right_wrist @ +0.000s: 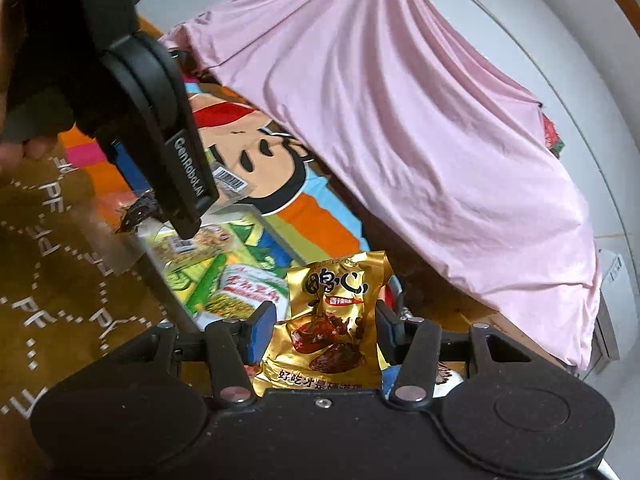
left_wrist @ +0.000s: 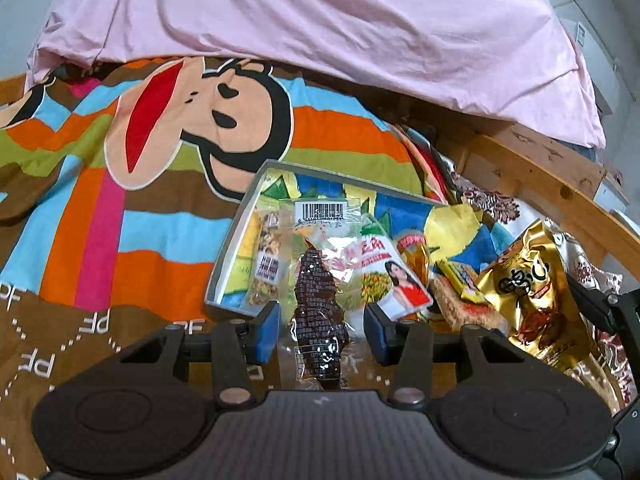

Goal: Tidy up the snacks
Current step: 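Carry the meat stick with left tool while right tool carries the pouch over the tray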

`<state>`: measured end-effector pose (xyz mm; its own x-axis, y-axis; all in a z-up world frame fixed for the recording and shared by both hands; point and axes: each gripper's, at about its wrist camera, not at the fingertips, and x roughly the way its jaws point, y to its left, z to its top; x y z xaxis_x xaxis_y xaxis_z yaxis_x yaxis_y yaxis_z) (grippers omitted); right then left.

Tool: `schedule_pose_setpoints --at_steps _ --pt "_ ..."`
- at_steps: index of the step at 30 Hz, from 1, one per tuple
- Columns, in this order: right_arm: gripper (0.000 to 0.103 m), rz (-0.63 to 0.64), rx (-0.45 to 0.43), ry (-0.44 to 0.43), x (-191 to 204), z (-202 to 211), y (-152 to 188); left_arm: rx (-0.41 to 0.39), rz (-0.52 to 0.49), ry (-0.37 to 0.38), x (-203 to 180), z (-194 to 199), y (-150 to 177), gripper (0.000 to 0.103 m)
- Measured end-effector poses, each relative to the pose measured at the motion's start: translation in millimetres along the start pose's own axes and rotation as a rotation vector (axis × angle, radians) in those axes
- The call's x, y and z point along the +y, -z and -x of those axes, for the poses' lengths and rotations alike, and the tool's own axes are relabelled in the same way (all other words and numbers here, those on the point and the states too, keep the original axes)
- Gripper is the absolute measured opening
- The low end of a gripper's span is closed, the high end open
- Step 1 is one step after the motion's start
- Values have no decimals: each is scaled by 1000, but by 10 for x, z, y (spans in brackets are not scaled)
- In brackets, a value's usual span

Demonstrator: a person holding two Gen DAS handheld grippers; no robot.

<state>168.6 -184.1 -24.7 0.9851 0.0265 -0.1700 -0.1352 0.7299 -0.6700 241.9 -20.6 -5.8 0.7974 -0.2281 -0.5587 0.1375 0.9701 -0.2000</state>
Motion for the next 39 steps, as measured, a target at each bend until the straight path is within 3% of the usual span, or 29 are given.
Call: schedule_pose_setpoints --at_steps 12,20,29,39 --pt "54 -52 -19 87 -190 -298 56 -82 18 15 -127 -304 -242 50" --pt "54 -120 24 125 -320 -729 127 -159 2 44 -186 -598 -419 50" --pt "54 -213 93 91 -334 -1239 158 -105 15 74 -100 -1083 -457 50" --pt "54 -282 223 1 -300 -1658 258 -4 1 32 -77 -1366 -454 50"
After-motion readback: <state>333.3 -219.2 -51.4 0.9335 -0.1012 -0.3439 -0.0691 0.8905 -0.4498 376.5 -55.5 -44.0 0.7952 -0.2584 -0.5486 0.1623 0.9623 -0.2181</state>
